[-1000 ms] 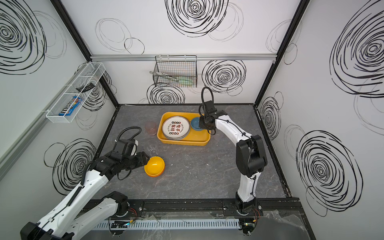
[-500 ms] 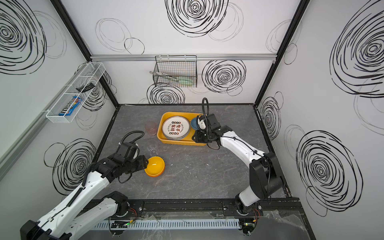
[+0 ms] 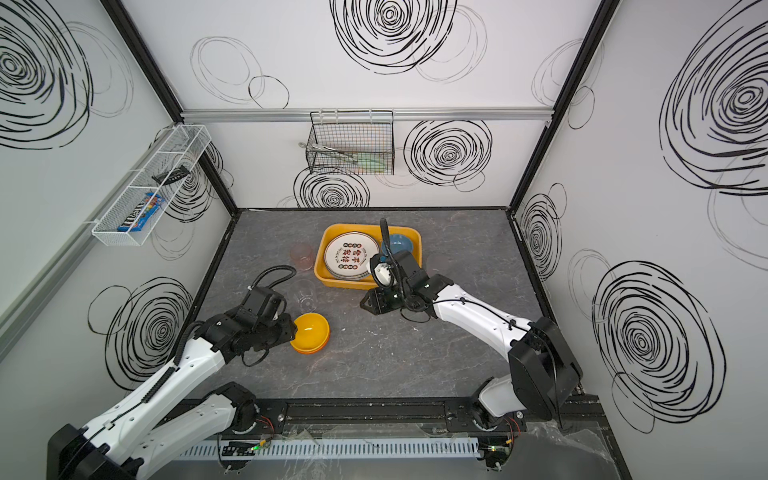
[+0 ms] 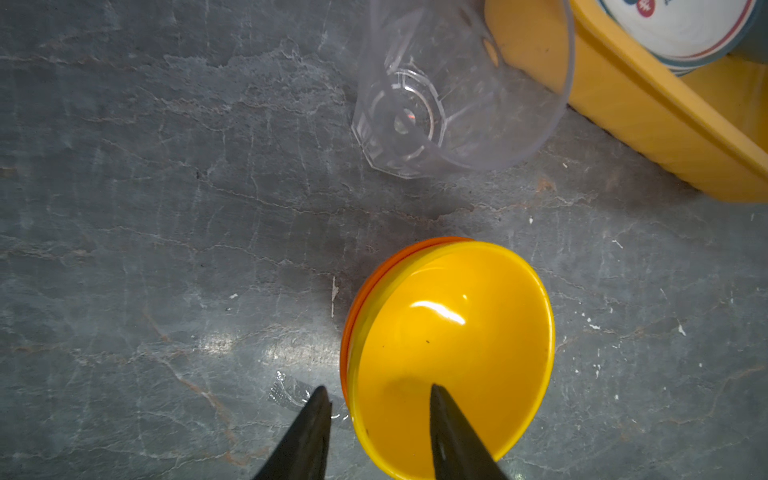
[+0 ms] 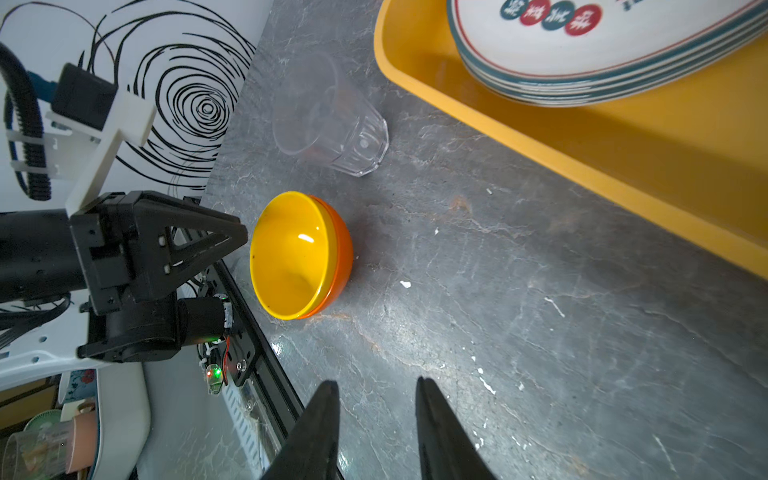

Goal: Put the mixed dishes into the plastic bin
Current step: 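Move the right gripper back to the yellow bowl while the left gripper grasps its rim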

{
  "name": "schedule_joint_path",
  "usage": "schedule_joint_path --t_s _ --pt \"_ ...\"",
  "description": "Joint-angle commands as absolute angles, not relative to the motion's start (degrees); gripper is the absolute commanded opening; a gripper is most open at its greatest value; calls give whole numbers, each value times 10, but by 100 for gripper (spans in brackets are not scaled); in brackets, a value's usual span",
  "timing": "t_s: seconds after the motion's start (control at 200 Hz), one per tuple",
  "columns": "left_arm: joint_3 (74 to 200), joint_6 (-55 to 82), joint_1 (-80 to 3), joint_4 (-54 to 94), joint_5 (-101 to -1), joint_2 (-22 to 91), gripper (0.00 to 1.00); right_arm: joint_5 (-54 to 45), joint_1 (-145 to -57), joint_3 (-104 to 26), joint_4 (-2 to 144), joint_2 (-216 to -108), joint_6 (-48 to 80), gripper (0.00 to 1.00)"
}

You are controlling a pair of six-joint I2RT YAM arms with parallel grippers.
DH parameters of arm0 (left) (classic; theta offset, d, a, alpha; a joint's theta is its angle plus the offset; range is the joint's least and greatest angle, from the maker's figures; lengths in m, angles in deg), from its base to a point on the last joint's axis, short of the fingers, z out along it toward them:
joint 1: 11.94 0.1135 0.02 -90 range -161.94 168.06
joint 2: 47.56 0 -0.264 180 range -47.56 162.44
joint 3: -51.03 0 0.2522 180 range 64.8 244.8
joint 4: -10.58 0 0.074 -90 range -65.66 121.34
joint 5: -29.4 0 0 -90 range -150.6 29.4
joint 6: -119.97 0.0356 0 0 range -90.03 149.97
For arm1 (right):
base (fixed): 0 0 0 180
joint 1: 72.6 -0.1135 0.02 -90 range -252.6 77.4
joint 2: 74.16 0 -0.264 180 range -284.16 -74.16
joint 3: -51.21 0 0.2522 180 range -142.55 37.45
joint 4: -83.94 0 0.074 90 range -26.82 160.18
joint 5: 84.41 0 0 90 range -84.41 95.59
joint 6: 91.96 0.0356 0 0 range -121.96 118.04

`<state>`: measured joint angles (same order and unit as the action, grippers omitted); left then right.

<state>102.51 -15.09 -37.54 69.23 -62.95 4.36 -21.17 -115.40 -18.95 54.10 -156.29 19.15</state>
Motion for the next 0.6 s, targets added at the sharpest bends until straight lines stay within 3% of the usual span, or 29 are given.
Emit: schedule_joint_path --t_s 0.0,0.175,0.59 --pt "1011 -183 -395 673 -663 51 44 -217 -1166 -186 563 -1540 180 36" --pt "1006 -204 -425 663 -688 82 41 -220 -1168 -180 562 -1529 176 36" --pt "1008 -207 -436 657 -703 113 25 -211 -1169 -158 563 -1507 174 36"
